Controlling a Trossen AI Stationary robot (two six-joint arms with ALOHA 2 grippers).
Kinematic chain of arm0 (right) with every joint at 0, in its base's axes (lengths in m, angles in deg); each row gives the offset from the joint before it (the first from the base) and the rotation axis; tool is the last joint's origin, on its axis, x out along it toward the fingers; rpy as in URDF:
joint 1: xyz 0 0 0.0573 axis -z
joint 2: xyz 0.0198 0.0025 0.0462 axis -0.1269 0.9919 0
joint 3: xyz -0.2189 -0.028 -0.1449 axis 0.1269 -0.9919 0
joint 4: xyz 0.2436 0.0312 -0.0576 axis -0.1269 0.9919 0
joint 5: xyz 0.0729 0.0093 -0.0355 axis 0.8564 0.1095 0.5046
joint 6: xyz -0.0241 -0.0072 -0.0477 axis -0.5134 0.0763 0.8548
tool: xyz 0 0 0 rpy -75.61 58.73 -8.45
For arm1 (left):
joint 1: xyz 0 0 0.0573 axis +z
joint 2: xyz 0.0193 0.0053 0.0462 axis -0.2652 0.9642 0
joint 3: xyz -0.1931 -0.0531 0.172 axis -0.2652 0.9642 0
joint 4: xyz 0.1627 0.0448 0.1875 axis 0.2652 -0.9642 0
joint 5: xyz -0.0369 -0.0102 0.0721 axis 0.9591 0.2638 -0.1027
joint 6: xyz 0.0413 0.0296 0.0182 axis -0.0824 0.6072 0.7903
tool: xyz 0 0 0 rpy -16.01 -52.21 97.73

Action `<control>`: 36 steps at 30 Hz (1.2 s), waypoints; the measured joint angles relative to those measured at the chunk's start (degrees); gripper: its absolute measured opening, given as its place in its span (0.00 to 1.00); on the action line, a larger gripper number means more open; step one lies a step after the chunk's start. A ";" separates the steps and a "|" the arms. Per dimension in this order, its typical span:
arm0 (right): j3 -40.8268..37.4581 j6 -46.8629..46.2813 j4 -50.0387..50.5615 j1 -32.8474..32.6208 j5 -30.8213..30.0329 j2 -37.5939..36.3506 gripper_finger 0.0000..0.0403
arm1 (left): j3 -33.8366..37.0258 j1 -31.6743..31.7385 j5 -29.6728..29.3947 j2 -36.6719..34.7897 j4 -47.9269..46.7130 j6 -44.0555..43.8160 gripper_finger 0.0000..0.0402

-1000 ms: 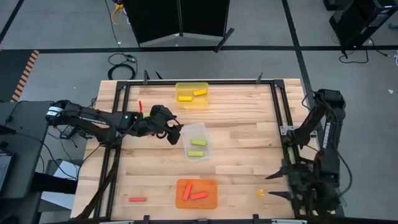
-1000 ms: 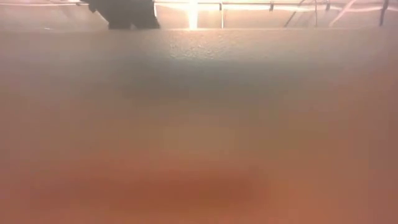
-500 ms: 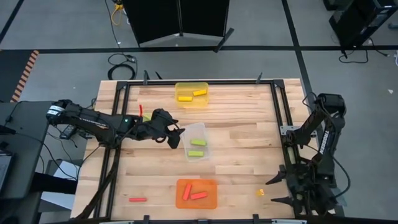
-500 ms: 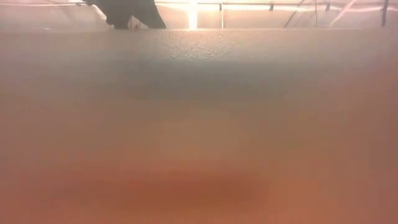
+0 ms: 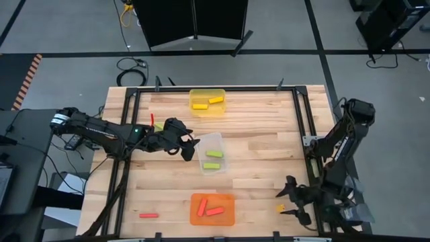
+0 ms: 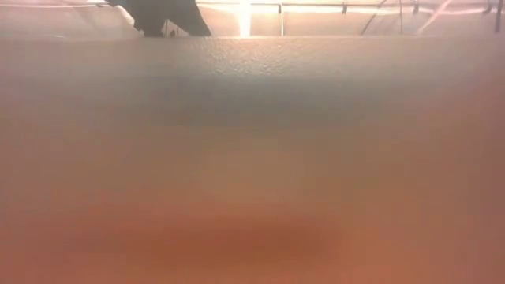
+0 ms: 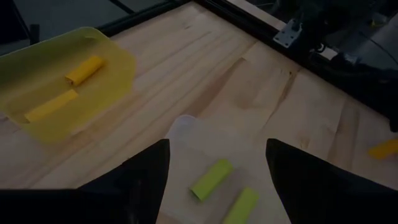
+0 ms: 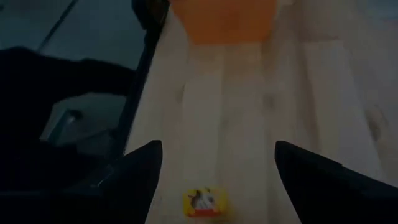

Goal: Sort blocks
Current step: Put the yellow block into the yellow bin

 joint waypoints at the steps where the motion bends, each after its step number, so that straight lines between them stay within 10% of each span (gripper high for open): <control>1: 0.78 1.27 0.77 1.04 1.88 -0.30 0.80 | 0.00 0.00 -0.01 0.00 0.04 0.22 0.68; 15: 12.06 6.14 17.61 10.30 21.00 -1.20 0.82 | 0.00 0.00 -0.61 0.00 0.04 3.13 0.68; 36: 37.06 5.04 46.60 10.61 25.20 16.65 0.77 | 0.00 0.09 -2.16 -0.04 0.08 4.88 0.68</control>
